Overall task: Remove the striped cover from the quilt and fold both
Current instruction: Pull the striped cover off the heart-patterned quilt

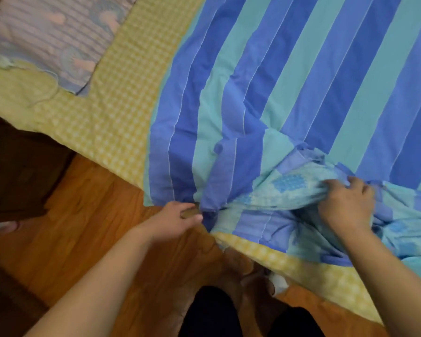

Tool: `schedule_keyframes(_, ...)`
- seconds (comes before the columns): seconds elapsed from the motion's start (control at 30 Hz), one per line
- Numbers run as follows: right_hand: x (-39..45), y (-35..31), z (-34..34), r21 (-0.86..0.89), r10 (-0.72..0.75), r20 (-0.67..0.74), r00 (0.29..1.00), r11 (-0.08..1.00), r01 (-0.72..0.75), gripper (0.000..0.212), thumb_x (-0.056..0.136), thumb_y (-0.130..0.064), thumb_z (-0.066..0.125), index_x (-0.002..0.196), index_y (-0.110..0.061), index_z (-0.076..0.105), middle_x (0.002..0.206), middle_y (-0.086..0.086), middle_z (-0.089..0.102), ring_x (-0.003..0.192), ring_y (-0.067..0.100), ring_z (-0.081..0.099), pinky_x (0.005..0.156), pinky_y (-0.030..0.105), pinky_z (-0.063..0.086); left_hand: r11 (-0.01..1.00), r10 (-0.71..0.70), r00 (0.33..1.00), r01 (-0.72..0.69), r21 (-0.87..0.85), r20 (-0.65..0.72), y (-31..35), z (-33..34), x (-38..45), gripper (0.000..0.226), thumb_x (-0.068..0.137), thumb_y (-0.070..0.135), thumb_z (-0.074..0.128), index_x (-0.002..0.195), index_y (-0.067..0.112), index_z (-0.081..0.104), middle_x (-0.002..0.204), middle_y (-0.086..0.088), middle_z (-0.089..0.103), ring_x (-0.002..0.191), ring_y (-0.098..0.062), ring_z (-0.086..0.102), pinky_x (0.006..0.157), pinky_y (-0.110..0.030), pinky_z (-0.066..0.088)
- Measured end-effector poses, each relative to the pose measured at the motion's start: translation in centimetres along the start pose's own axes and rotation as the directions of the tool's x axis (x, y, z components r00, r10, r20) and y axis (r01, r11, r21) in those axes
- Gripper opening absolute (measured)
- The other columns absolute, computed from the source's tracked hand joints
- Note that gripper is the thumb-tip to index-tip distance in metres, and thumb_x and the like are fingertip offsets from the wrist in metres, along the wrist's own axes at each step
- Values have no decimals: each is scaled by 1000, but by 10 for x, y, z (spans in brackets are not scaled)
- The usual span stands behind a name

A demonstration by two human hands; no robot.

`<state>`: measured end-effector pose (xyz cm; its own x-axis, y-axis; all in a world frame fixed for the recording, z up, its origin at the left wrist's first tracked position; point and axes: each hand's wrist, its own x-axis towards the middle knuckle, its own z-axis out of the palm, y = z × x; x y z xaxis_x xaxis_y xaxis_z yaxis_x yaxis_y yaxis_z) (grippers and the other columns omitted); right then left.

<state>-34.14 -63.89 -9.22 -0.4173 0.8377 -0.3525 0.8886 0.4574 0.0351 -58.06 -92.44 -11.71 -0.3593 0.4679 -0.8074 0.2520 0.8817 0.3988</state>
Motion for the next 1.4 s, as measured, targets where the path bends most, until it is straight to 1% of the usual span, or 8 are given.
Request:
schedule_keyframes(0.17,-62,-71,31,371,-208,-129,970,896,242,23,73,-4,63,96,-8,66,94,17,58,87,38,54,79,44,45,849,-388,853,184,-496,-348,-47,15,16,47,96,34,62,136,12,49,131,-13,60,114,-29,59,100,-39,46)
schedule_keyframes(0.3,-86,-112,74,722,66,427,902,575,-385,13,87,-3,61,97,-11,65,84,3,64,78,22,60,69,23,43,762,-566,706,250,-597,-426,-84,-14,46,60,98,29,60,148,8,35,144,-19,49,128,-38,50,107,-45,40)
schedule_keyframes(0.37,-81,-127,85,776,163,583,796,180,-605,13,90,0,57,100,-8,59,79,7,61,68,20,58,66,28,45,765,-545,740,245,-596,-395,-100,-27,63,49,98,24,59,140,2,47,139,-23,53,124,-40,53,102,-48,43)
schedule_keyframes(0.5,-58,-169,94,678,205,713,671,-448,-583,15,96,-5,53,111,-8,55,88,13,63,74,22,61,78,32,54,716,-478,855,246,-653,-202,-111,-49,67,6,90,6,68,94,3,64,89,-22,66,60,-21,62,53,-27,48)
schedule_keyframes(0.7,-53,-235,81,306,-47,826,562,-799,-518,27,102,-6,36,91,-6,61,87,14,66,82,25,59,96,32,47,569,-255,905,-144,-810,-340,-124,-159,25,10,93,0,64,91,10,63,85,-5,65,72,-12,61,64,-19,54)
schedule_keyframes(0.9,-81,-286,75,201,-196,817,543,-786,-585,29,75,12,40,74,6,68,82,19,68,73,31,69,61,36,61,370,-177,969,-96,-924,-171,-154,-219,21,17,100,4,50,88,14,57,90,-7,67,80,-16,66,70,-29,58)
schedule_keyframes(1.27,-91,-312,88,375,-79,825,560,-665,-646,22,100,-6,46,97,-14,66,94,4,70,74,17,65,57,28,56,546,-191,971,-18,-838,-145,-162,-169,33,12,96,9,62,86,15,60,74,1,71,63,-11,67,55,-23,54)
schedule_keyframes(1.4,-87,-306,90,503,155,848,507,-541,-674,22,93,2,44,87,-12,61,90,9,66,72,24,58,60,32,49,863,-177,908,-42,-503,-381,-170,-176,36,17,91,21,70,78,13,63,78,-4,68,68,-17,64,62,-32,52)
